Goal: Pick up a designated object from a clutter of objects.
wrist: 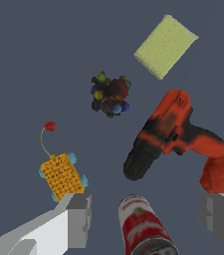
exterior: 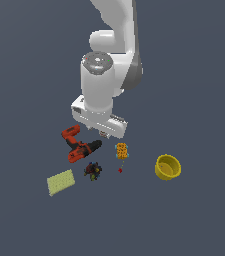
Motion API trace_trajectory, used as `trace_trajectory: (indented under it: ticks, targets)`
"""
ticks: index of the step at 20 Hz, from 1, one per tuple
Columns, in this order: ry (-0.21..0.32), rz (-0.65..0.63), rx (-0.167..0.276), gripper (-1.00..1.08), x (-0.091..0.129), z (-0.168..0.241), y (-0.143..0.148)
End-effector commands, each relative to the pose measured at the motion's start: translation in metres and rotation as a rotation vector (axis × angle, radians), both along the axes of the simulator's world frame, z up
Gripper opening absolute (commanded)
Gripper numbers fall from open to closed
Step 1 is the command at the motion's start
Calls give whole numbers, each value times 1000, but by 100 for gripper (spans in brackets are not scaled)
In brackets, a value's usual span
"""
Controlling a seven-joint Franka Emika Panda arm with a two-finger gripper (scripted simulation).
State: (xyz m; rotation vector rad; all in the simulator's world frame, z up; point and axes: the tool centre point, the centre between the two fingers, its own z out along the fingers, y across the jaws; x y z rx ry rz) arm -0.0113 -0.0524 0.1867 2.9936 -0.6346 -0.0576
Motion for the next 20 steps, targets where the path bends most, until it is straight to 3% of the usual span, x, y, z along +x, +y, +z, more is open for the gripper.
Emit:
trace_trajectory:
  ticks: [1, 20]
  targets:
    - [-9, -60, -12, 68, -2, -16, -3]
    - [-72, -438, -73, 68, -28, -116, -22]
